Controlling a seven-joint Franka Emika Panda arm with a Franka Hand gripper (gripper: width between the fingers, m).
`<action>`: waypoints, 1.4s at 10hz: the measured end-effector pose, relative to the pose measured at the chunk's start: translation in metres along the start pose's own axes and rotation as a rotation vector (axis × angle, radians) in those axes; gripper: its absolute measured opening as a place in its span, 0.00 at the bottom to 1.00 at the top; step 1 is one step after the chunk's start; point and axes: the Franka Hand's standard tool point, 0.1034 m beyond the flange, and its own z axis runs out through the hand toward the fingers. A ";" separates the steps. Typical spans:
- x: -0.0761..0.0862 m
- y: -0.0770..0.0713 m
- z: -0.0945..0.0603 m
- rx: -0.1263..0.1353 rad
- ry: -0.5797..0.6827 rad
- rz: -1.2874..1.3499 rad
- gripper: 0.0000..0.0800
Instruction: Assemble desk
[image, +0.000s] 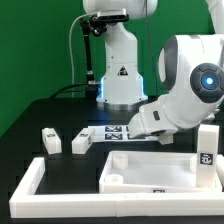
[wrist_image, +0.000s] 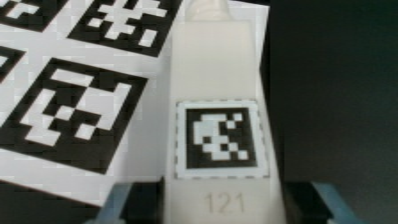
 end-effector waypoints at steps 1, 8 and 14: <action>0.000 0.000 0.000 0.000 0.000 0.000 0.36; -0.031 0.034 -0.092 0.063 0.092 -0.004 0.36; -0.056 0.061 -0.127 0.081 0.346 0.025 0.36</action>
Offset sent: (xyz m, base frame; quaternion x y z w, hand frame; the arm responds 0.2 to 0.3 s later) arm 0.0000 0.0000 0.0000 0.0000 0.0000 0.0000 1.0000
